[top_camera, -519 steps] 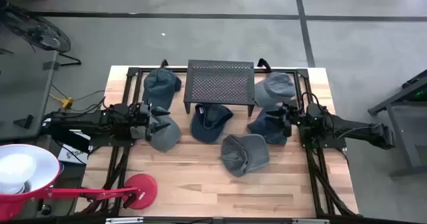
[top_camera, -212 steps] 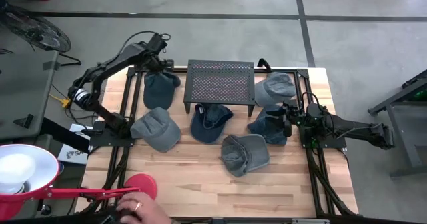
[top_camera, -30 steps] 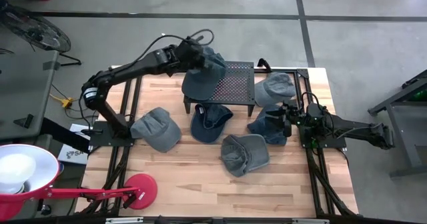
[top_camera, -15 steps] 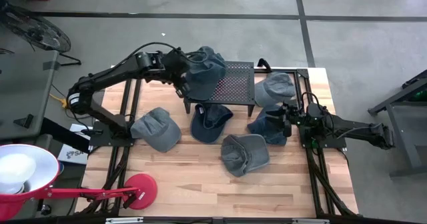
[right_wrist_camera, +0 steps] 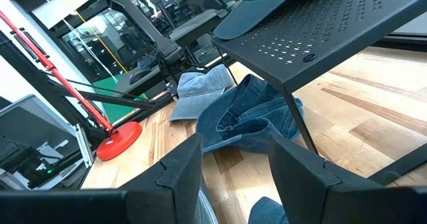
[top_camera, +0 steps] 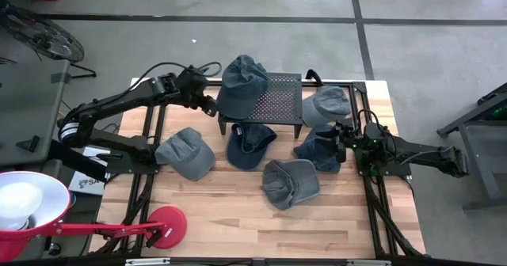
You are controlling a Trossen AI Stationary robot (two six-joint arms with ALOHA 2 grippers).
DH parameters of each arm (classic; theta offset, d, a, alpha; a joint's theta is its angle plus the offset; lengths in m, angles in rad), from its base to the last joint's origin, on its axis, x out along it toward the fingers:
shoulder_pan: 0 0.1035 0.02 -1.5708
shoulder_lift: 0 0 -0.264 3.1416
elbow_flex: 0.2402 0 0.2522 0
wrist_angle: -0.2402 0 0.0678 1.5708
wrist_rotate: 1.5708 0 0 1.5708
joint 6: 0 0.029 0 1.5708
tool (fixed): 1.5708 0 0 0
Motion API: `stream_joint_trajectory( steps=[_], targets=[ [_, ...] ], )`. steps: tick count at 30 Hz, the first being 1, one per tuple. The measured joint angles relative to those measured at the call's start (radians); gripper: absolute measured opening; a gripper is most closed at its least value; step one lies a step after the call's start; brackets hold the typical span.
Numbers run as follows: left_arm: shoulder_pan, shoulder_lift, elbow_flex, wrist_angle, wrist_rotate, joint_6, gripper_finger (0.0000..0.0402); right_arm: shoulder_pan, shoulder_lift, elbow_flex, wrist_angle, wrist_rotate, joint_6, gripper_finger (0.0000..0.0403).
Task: Pick & Place hat
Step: Put the top blue cap on the shelf
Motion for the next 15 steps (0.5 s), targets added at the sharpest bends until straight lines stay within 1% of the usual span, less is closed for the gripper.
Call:
stream_joint_trajectory(
  steps=[5,10,15],
  targets=[
    [0.072,0.002,-0.048,0.042,0.061,-0.057,0.014,0.0,0.0,0.0,0.0,0.0,0.0,0.0162],
    [0.134,0.005,-0.082,0.111,0.129,-0.052,0.014,0.0,0.0,0.0,0.0,0.0,0.0,0.0161],
    [0.19,0.005,-0.152,0.207,0.244,-0.042,0.014,0.0,0.0,0.0,0.0,0.0,0.0,0.0162]
  ],
)
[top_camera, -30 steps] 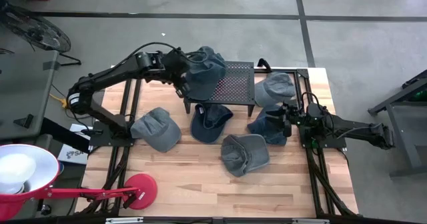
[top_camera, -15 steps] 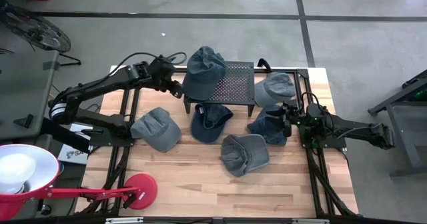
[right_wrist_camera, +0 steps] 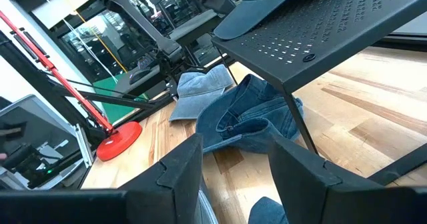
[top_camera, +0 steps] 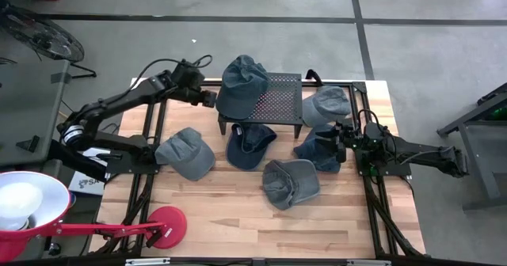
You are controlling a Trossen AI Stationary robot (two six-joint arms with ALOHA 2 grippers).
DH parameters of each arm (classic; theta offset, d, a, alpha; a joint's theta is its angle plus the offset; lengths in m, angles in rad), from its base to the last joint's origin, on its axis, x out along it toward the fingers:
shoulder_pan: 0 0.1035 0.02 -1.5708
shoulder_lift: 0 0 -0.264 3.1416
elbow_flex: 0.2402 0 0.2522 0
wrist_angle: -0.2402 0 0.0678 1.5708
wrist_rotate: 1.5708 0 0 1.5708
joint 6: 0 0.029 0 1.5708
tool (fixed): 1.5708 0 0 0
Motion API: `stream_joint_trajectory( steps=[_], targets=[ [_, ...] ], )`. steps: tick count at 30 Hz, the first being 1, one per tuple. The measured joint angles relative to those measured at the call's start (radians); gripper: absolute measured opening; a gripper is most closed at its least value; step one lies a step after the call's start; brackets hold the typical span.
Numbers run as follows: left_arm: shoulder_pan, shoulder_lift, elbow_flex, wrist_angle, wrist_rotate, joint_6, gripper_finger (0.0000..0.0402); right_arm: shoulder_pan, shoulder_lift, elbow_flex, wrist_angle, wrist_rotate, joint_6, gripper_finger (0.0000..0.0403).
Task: Pick & Place hat
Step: Put the top blue cap on the shelf
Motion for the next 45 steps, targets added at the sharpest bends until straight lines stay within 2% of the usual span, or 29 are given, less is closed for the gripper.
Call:
stream_joint_trajectory(
  steps=[4,10,18,36,45],
  targets=[
    [0.025,0.0,-0.051,0.084,0.056,0.0,0.014,0.0,0.0,0.0,0.0,0.0,0.0,0.0161],
    [0.064,0.0,-0.09,0.132,0.07,0.012,0.014,0.0,0.0,0.0,0.0,0.0,0.0,0.0162],
    [0.088,0.001,-0.126,0.227,0.171,0.027,0.014,0.0,0.0,0.0,0.0,0.0,0.0,0.0162],
    [0.088,0.042,-0.126,0.272,0.199,0.034,0.014,0.0,0.0,0.0,0.0,0.0,0.0,0.0162],
    [0.086,0.042,-0.126,0.272,0.354,0.018,0.014,0.0,0.0,0.0,0.0,0.0,0.0,0.0162]
  ],
)
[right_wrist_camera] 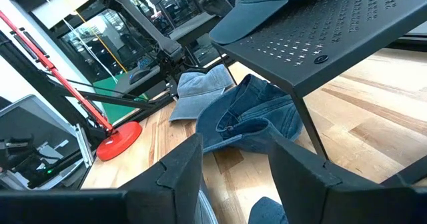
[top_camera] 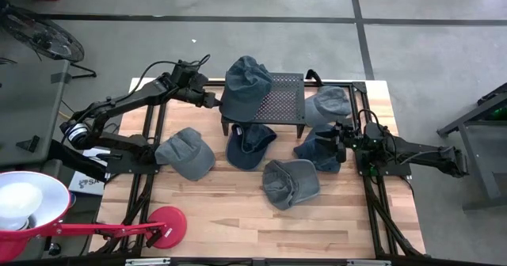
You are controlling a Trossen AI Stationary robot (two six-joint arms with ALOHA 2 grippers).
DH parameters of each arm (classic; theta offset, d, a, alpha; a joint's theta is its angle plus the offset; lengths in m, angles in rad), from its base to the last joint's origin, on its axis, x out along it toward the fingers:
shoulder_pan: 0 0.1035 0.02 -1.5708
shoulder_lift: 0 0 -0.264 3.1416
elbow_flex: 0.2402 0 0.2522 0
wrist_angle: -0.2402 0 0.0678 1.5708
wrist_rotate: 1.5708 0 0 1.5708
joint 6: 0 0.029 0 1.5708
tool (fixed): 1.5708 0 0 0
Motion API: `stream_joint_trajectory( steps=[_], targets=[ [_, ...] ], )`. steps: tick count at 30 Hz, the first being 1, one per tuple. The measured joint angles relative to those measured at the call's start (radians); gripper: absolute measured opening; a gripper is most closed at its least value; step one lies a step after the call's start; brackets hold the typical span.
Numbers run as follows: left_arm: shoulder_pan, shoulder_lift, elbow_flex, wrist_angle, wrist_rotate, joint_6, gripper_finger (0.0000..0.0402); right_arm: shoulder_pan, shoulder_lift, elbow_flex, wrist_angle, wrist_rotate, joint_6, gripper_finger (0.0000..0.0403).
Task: Pick & Place hat
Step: Put the top blue cap on the shelf
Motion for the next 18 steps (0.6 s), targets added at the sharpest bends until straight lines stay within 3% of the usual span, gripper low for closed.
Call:
stream_joint_trajectory(
  steps=[18],
  targets=[
    [0.0,-0.015,0.0,0.128,0.177,-0.12,0.014,0.0,0.0,0.0,0.0,0.0,0.0,0.0161]
  ],
)
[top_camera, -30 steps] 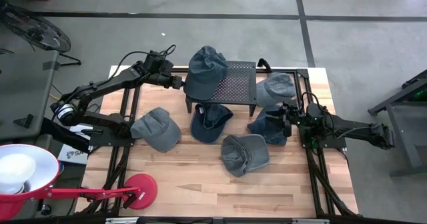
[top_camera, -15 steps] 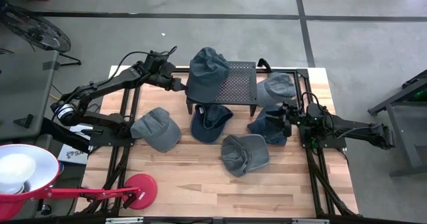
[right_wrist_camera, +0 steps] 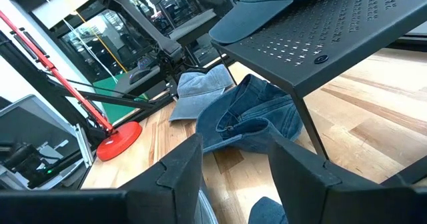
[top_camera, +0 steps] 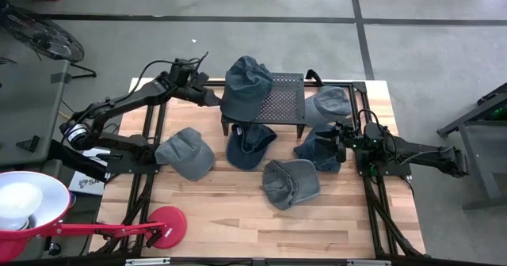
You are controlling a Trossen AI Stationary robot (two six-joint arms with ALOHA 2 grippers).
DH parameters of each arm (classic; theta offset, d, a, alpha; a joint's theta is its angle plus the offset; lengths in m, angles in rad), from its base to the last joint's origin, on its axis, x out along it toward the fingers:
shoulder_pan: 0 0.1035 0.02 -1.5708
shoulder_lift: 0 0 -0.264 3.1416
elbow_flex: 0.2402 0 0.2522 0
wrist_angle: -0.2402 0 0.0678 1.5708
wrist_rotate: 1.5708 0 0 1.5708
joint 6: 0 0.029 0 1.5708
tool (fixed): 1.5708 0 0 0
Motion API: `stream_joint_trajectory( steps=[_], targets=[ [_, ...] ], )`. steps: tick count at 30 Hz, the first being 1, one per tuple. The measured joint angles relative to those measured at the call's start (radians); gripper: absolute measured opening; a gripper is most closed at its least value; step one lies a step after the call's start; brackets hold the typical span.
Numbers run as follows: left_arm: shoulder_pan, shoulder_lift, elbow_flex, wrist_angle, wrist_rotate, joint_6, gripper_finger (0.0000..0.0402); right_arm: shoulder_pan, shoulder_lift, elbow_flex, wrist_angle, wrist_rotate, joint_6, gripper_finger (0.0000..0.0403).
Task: Pick & Place hat
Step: Put the top blue cap on the shelf
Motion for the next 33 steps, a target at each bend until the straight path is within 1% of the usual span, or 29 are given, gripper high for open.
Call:
stream_joint_trajectory(
  steps=[4,6,8,10,14,16,18,21,24,26,27,29,33],
  targets=[
    [-0.021,-0.024,0.0,0.074,0.018,-0.037,0.014,0.0,0.0,0.0,0.0,0.0,0.0,0.0162],
    [-0.045,-0.037,0.001,0.106,0.017,0.0,0.014,0.0,0.0,0.0,0.0,0.0,0.0,0.0162],
    [-0.079,-0.055,0.002,0.12,0.011,0.093,0.014,0.0,0.0,0.0,0.0,0.0,0.0,0.0161],
    [-0.129,-0.068,0.003,0.113,-0.018,0.205,0.014,0.0,0.0,0.0,0.0,0.0,0.0,0.0161],
    [-0.249,-0.085,0.003,0.072,-0.117,0.468,0.014,0.0,0.0,0.0,0.0,0.0,0.0,0.0162],
    [-0.312,-0.094,0.003,0.056,-0.188,0.632,0.014,0.0,0.0,0.0,0.0,0.0,0.0,0.0161],
    [-0.381,-0.1,0.003,0.019,-0.304,0.787,0.014,0.0,0.0,0.0,0.0,0.0,0.0,0.0161],
    [-0.481,-0.1,0.003,-0.015,-0.54,0.983,0.014,0.0,0.0,0.0,0.0,0.0,0.0,0.0162],
    [-0.551,-0.1,0.003,-0.046,-0.793,1.149,0.014,0.0,0.0,0.0,0.0,0.0,0.0,0.0162],
    [-0.58,-0.095,0.003,-0.047,-0.92,1.227,0.014,0.0,0.0,0.0,0.0,0.0,0.0,0.0161],
    [-0.593,-0.092,0.003,-0.047,-0.964,1.262,0.014,0.0,0.0,0.0,0.0,0.0,0.0,0.0161],
    [-0.61,-0.089,0.003,-0.061,-1.007,1.315,0.014,0.0,0.0,0.0,0.0,0.0,0.0,0.0162],
    [-0.637,-0.076,0.003,-0.079,-1.001,1.368,0.014,0.0,0.0,0.0,0.0,0.0,0.0,0.0161]
  ],
)
